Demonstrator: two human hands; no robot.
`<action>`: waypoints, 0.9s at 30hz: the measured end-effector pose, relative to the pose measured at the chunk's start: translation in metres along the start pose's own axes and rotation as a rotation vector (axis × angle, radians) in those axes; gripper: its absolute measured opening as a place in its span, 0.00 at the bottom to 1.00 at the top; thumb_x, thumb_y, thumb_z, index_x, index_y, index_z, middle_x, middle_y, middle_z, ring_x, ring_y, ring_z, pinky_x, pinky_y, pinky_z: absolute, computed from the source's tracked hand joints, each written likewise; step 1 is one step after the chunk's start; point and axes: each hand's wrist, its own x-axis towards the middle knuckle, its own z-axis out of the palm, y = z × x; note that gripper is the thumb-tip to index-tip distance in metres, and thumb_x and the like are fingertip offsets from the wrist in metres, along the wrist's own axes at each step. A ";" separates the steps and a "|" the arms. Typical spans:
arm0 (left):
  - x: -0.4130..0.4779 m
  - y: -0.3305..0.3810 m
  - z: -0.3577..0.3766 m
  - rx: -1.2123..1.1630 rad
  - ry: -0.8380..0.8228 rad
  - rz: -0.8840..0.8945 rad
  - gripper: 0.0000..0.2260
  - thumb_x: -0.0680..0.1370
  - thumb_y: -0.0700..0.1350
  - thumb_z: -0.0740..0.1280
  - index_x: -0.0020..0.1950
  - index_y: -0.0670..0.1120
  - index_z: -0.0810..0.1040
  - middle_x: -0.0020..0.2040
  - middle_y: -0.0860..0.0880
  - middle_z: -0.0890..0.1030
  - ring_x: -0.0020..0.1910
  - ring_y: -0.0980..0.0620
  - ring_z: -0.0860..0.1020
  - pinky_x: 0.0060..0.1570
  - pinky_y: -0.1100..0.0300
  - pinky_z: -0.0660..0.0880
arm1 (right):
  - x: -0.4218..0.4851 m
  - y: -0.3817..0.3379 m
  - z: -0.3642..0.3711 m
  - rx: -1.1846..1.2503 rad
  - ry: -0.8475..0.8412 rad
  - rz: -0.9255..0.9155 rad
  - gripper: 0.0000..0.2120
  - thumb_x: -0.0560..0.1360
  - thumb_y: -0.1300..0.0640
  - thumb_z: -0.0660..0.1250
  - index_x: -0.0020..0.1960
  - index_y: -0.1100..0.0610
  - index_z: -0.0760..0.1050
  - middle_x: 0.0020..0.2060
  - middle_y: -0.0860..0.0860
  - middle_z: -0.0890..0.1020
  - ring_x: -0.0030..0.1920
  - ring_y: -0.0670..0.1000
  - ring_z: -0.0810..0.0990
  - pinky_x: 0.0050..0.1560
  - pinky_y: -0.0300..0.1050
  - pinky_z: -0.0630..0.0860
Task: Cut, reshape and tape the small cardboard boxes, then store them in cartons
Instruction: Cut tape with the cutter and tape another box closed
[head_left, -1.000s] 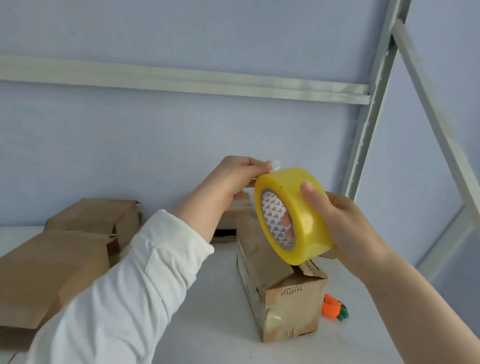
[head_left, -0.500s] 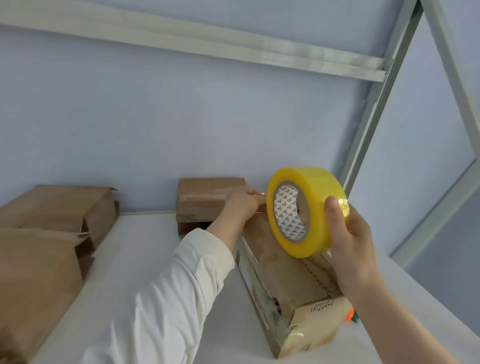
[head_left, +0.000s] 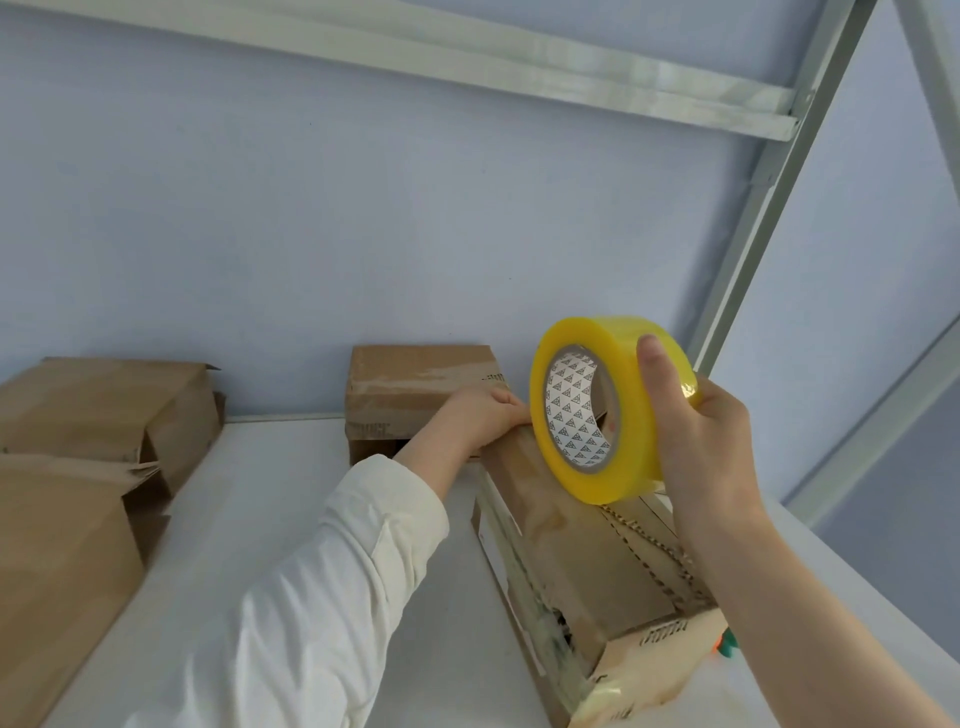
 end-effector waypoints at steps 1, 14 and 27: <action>0.001 -0.001 0.000 -0.004 -0.015 -0.008 0.05 0.74 0.48 0.69 0.40 0.48 0.79 0.45 0.47 0.80 0.44 0.50 0.76 0.54 0.56 0.75 | 0.000 0.000 0.000 0.005 0.000 0.002 0.19 0.67 0.38 0.63 0.33 0.54 0.75 0.20 0.44 0.77 0.23 0.39 0.75 0.24 0.30 0.70; 0.010 -0.002 0.003 0.331 0.137 0.200 0.06 0.73 0.50 0.68 0.39 0.49 0.79 0.38 0.52 0.79 0.42 0.53 0.77 0.45 0.58 0.74 | 0.001 -0.007 0.002 -0.055 -0.002 0.043 0.20 0.71 0.40 0.64 0.32 0.55 0.71 0.28 0.50 0.76 0.31 0.50 0.75 0.35 0.43 0.72; 0.004 -0.004 0.005 0.234 0.127 0.095 0.19 0.75 0.46 0.67 0.26 0.47 0.67 0.27 0.49 0.66 0.28 0.54 0.63 0.31 0.61 0.63 | -0.003 0.016 -0.027 0.080 -0.604 -0.025 0.12 0.72 0.42 0.65 0.43 0.50 0.79 0.44 0.44 0.85 0.48 0.42 0.82 0.49 0.35 0.78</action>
